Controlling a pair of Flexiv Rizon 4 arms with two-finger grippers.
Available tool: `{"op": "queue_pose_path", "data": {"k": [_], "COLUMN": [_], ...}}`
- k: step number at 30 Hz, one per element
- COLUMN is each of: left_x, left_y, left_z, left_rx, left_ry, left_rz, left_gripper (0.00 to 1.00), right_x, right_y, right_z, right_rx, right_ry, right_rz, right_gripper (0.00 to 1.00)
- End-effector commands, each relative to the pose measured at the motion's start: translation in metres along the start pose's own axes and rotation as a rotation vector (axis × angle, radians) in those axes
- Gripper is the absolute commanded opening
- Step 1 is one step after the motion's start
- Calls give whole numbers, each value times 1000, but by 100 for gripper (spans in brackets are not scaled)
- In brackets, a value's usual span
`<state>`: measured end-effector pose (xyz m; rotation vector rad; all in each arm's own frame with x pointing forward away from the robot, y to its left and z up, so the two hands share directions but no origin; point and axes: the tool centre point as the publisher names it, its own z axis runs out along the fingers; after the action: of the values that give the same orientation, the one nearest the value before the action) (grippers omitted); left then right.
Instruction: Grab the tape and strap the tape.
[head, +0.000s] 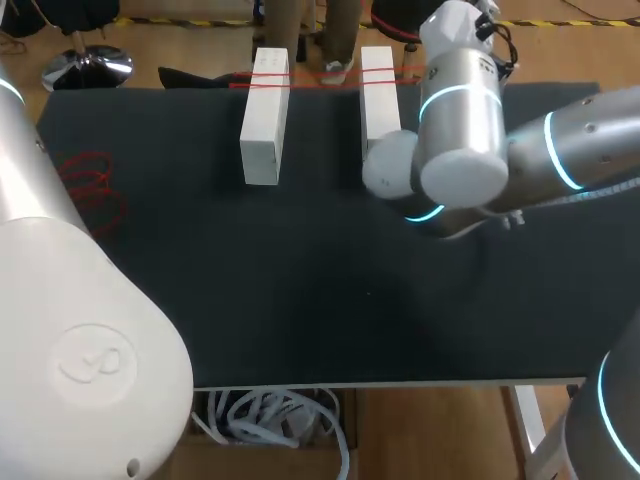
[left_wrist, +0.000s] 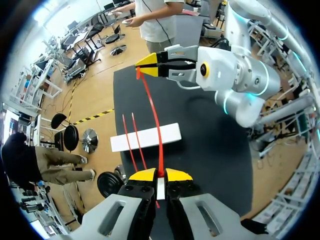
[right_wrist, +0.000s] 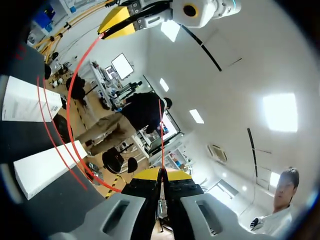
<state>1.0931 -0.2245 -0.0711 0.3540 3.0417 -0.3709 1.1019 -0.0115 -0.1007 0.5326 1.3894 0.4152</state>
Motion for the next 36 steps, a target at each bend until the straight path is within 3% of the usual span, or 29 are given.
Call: {"op": "queue_pose_path", "data": {"k": [1, 12, 18, 36], "left_x": [0, 0, 0, 0], "left_y": [-1, -1, -1, -1], "left_z": [-1, -1, -1, -1], "left_rx": [-5, -5, -5, -5], "left_ry": [2, 2, 2, 2], "left_rz": [-1, -1, -1, -1], "left_gripper": [0, 0, 0, 0], "right_x": [-8, -13, -12, -2], "right_y": [8, 12, 17, 31], "right_z": [-2, 1, 1, 4], "right_rx": [27, -44, -102, -114], "right_ry": [22, 56, 29, -12], "right_rz": [-20, -225, -333, -366], "right_gripper": [0, 0, 0, 0]}}
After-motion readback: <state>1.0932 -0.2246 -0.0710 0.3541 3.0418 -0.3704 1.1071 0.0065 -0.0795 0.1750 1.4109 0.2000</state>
